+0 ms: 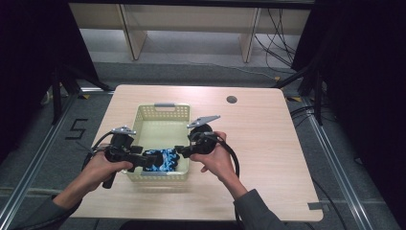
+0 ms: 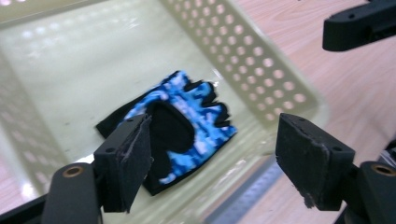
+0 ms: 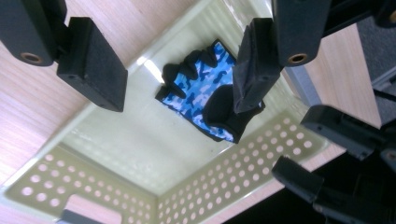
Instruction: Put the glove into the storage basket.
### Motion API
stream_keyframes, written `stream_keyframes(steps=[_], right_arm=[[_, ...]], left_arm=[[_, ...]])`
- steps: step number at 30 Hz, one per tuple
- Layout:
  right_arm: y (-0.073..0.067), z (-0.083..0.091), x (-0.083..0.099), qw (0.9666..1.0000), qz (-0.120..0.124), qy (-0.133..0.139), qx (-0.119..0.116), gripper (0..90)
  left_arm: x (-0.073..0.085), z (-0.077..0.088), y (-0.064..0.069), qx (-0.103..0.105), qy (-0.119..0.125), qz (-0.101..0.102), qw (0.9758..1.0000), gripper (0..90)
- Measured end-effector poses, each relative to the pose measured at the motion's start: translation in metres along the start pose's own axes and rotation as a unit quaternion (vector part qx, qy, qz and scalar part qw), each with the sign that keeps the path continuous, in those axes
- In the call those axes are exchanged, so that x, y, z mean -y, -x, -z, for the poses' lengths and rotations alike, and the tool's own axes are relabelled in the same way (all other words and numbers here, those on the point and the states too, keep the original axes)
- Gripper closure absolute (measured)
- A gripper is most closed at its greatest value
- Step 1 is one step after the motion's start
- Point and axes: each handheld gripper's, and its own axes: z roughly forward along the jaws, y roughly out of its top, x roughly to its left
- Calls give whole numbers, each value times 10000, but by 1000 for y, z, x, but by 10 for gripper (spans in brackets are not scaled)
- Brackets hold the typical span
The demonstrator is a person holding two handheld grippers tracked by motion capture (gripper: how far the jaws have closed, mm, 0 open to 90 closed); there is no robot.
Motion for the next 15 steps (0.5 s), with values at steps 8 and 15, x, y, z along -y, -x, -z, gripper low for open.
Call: stream_keyframes(steps=[8,15], right_arm=[[9,20,18,9998,-144,128,14,336],[10,34,37,9996,-206,181,11,325]], left_arm=[[4,-3,24,253,241,-108,9993,223],[12,-3,40,477,313,-252,9981,219]])
